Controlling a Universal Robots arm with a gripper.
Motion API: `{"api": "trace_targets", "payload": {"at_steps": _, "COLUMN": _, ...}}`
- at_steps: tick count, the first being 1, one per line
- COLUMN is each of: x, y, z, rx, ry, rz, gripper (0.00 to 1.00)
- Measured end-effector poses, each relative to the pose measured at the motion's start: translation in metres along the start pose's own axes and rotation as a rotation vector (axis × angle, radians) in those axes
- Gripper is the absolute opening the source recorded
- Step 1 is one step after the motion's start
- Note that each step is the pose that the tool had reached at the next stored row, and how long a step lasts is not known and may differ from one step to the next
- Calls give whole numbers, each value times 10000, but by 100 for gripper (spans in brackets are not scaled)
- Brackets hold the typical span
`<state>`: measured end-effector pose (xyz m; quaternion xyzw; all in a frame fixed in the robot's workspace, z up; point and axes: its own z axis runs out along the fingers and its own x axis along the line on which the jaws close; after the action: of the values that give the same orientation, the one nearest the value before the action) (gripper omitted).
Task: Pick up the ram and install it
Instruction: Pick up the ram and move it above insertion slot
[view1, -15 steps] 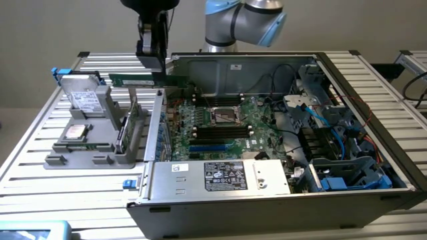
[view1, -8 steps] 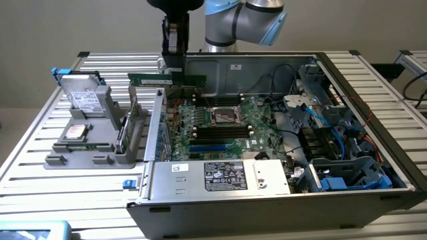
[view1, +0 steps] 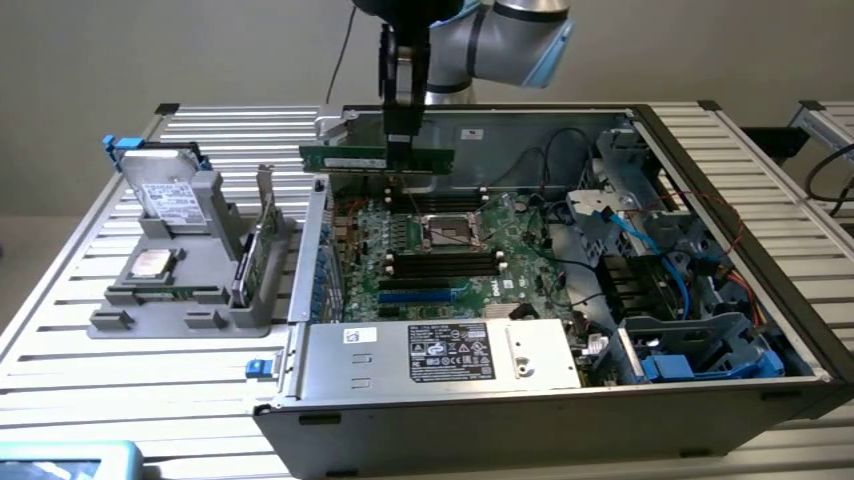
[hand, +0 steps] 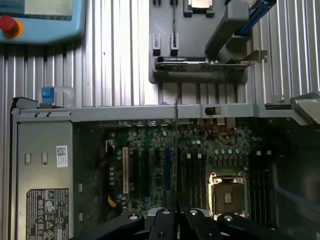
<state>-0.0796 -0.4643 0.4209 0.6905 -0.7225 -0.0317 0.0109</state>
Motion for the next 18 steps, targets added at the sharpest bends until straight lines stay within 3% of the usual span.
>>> {"api": "trace_targets", "payload": {"at_steps": 13, "x": -61, "y": -581, "z": -3, "rx": -2, "ry": 0, "rz": -1, "gripper": 13}}
{"api": "trace_targets", "payload": {"at_steps": 18, "x": -165, "y": -648, "z": 35, "rx": -2, "ry": 8, "rz": 1, "gripper": 13}}
